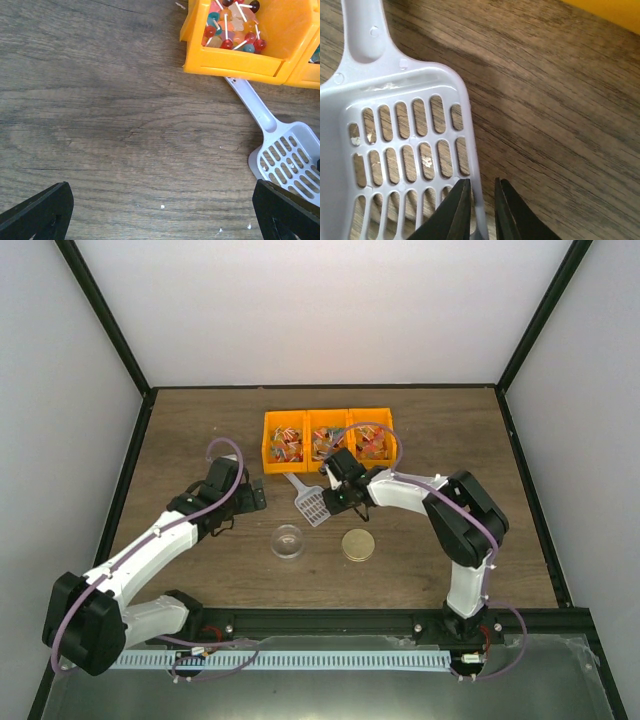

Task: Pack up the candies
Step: Pick up the spatula from the center of the board.

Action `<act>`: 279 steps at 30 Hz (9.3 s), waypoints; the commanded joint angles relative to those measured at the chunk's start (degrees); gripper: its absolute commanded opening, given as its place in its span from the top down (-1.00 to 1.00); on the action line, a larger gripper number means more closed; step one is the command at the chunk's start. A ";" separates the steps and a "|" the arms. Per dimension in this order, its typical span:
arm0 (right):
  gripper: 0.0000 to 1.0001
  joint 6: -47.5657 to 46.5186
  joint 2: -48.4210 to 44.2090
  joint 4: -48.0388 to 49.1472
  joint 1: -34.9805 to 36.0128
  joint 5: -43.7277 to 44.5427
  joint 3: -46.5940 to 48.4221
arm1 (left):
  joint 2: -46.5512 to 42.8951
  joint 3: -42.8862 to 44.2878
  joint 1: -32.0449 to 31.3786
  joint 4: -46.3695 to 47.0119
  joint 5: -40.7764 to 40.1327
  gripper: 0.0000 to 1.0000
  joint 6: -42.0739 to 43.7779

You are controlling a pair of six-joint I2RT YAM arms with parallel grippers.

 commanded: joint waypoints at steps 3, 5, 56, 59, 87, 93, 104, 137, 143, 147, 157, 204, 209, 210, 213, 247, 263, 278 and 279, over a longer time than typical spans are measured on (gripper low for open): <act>0.82 0.04 -3.99 -2.10 0.00 1.97 -0.96 | -0.43 -0.37 -0.09 0.34 0.50 -1.00 -0.05; 0.89 0.27 -4.88 -2.38 0.01 1.35 -2.02 | -0.50 -0.73 -0.11 0.62 0.77 -1.00 0.00; 0.99 30.42 -29.16 -17.17 0.00 21.13 7.99 | 17.01 29.13 -16.62 9.28 4.84 -0.37 -5.62; 0.99 30.68 -29.20 -17.34 -0.01 20.18 7.77 | 19.72 32.07 -17.25 6.28 2.87 -0.36 -4.02; 0.90 27.70 -29.62 -16.68 0.00 17.16 7.01 | 25.90 33.00 -18.05 5.06 3.49 0.92 1.82; 0.64 26.93 -30.86 -15.96 0.06 16.89 6.24 | 25.84 32.96 -18.06 4.74 2.46 0.92 3.43; -0.68 22.35 -42.63 -7.20 -13.39 2.33 0.18 | 22.23 27.29 -17.09 9.59 9.66 0.92 23.93; 0.05 12.29 -36.50 -11.23 -33.75 -45.26 -0.39 | 25.46 32.25 -9.71 6.23 43.91 0.92 45.73; 0.03 12.65 -35.56 -11.50 -33.75 -44.50 -1.40 | 23.88 31.66 -9.71 7.13 41.42 0.92 45.30; 0.28 13.52 -35.85 -10.66 -33.74 -44.90 -1.95 | 24.11 31.61 -9.71 6.57 40.70 0.92 45.76; 0.98 15.64 -36.68 -9.31 -33.75 -45.64 -2.85 | 24.11 30.84 -9.71 9.25 38.12 0.91 43.33; 0.99 38.92 -42.46 23.75 -34.01 -41.97 -9.60 | 23.06 9.15 -3.91 67.02 50.59 0.18 -41.73; 0.99 38.49 -42.44 23.24 -33.97 -41.79 -9.63 | 23.31 10.11 -3.91 64.78 51.40 0.67 -40.61; 0.99 38.24 -42.39 23.28 -34.01 -42.10 -9.50 | 23.39 10.29 -3.91 64.61 51.66 0.74 -40.46; 0.98 36.65 -42.13 21.94 -34.01 -42.32 -8.81 | 23.79 10.98 -3.91 63.73 52.65 0.92 -39.31; -0.16 26.47 -43.29 1.80 -36.65 -54.69 -5.91 | 43.09 40.86 7.36 24.47 88.34 0.92 -2.09; 0.05 26.43 -41.67 0.50 -36.47 -57.79 -6.87 | 46.22 48.32 7.10 -0.70 83.31 0.92 17.93; 0.20 26.21 -38.87 1.38 -32.51 -55.77 -8.73 | 45.35 47.71 6.99 -2.06 82.82 0.92 18.88; 0.23 26.20 -38.84 1.34 -32.37 -55.68 -8.73 | 45.26 47.72 7.03 -2.13 82.67 0.92 18.92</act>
